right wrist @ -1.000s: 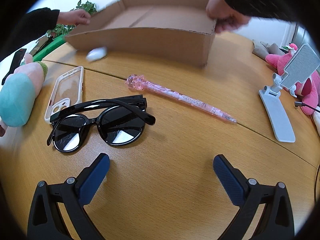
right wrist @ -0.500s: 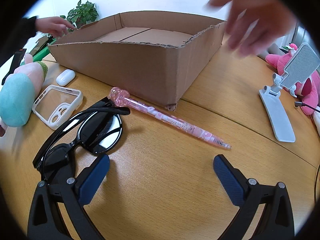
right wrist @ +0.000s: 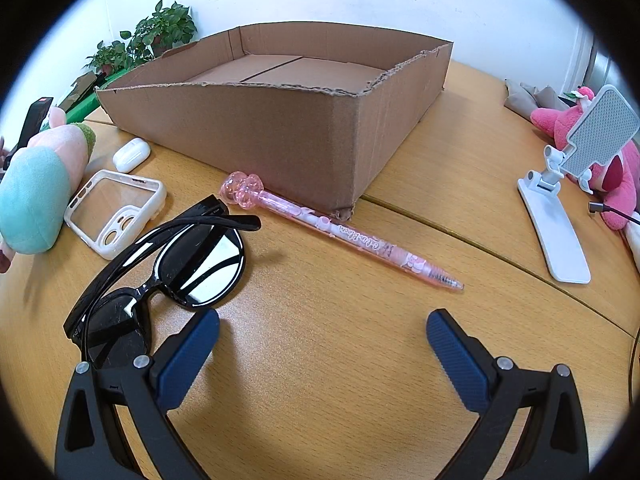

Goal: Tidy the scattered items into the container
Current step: 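Close the left tool on the pink-and-teal pig plush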

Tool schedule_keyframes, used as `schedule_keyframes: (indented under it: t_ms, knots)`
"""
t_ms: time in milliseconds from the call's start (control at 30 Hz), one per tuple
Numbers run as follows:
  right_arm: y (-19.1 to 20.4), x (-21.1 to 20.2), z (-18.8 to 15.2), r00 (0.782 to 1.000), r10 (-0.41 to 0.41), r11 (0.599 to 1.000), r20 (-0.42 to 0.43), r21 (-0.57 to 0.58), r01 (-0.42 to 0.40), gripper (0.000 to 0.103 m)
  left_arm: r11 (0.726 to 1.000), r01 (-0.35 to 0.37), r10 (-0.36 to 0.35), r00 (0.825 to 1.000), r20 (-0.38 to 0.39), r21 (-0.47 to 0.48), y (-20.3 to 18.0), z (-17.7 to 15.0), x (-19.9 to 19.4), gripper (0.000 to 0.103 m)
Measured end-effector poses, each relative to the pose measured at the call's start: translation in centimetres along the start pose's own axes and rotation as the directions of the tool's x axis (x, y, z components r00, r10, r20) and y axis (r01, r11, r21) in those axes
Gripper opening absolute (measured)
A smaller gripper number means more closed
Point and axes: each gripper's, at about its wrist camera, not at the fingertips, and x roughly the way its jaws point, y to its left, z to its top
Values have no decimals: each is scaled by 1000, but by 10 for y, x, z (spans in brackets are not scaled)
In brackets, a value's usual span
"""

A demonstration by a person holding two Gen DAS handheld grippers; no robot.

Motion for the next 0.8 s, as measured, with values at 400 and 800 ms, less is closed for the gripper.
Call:
schedule_keyframes:
  t_ms: [400, 800]
  knots:
    - [8, -5, -12, 995, -95, 987, -6, 128, 95, 103, 988, -92, 92, 996, -3, -123, -3, 6, 2, 103]
    - [22, -12, -24, 989, -147, 969, -18, 198, 148, 103, 961, -76, 108, 988, 110, -264, -10, -17, -52, 103]
